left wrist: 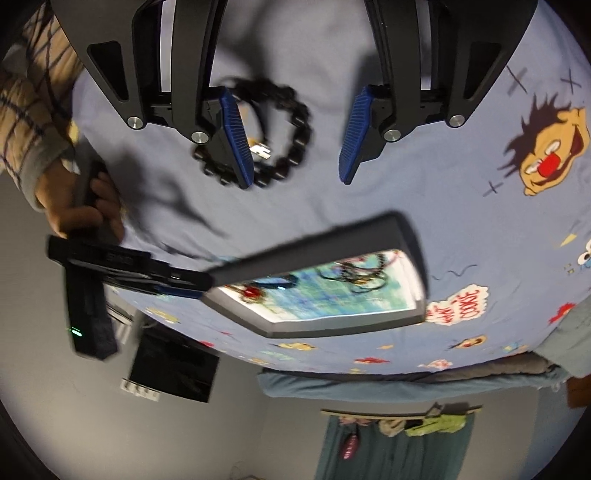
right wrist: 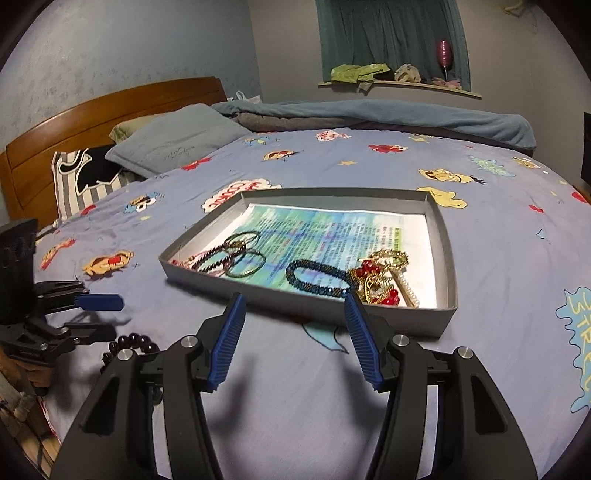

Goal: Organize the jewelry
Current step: 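Grasp the dark bead bracelet with the left gripper while the right gripper grasps the black bead bracelet, then carry both bead bracelets over the gray box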

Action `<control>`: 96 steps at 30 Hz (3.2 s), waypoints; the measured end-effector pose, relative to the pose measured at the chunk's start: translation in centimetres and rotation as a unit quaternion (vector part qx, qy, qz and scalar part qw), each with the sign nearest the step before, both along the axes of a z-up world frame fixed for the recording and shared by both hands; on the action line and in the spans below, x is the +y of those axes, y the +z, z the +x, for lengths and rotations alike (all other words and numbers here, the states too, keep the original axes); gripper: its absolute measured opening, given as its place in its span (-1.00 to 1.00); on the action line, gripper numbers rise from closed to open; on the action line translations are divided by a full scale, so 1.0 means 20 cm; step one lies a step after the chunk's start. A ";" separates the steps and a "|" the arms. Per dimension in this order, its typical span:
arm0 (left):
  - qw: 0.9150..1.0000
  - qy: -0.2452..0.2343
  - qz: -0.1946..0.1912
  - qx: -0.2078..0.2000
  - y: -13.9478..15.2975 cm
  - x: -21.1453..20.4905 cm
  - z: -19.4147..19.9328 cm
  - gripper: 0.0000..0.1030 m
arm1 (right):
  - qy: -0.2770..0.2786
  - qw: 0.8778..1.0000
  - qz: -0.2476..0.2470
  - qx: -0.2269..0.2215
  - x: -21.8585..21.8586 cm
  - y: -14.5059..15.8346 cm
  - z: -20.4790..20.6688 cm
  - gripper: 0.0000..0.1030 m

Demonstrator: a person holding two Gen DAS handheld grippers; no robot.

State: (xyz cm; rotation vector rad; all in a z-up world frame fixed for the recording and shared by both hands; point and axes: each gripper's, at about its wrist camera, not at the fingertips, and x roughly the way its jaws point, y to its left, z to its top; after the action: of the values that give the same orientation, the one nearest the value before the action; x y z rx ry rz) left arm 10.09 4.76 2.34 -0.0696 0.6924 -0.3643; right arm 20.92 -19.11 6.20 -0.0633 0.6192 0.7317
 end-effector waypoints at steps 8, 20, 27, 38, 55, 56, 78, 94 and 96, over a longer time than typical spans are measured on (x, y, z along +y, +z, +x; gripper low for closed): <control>0.999 -0.023 0.045 0.020 -0.07 -0.16 -0.05 -0.25 | 0.008 1.000 0.003 0.008 0.01 -0.02 -0.04 0.08; 0.999 0.002 0.045 -0.003 -0.02 -0.14 -0.05 -0.93 | 0.056 0.998 -0.017 0.004 0.12 -0.05 -0.18 0.08; 0.998 0.048 0.015 -0.046 0.10 0.00 -0.09 -0.93 | 0.097 0.995 -0.027 0.002 0.23 -0.06 -0.27 0.08; 0.994 0.102 -0.008 -0.047 0.14 0.16 -0.09 -0.93 | 0.144 0.987 -0.071 0.011 0.38 -0.15 -0.36 -0.36; 0.992 0.109 -0.023 -0.052 0.17 0.15 0.02 -0.93 | 0.142 0.989 -0.049 -0.014 0.35 -0.05 -0.36 -0.73; 0.992 0.109 -0.024 -0.052 0.17 0.15 0.03 -0.93 | 0.140 0.989 -0.043 -0.017 0.34 -0.04 -0.36 -0.73; 0.991 0.115 -0.047 -0.057 0.20 0.07 0.39 -0.93 | 0.077 0.994 0.059 -0.056 0.08 0.28 -0.21 -0.73; 0.989 0.122 -0.071 -0.037 0.13 0.00 0.70 -0.93 | -0.004 0.997 0.063 -0.055 0.06 0.31 0.16 -0.72; 0.989 0.122 -0.070 -0.034 0.12 -0.01 0.74 -0.93 | -0.010 0.997 0.058 -0.042 0.08 0.26 0.21 -0.72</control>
State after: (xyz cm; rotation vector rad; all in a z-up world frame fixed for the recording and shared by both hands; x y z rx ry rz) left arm 24.81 4.54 4.71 -0.2720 0.5823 -0.1794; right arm 25.18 -17.42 11.44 0.0185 0.4958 0.7399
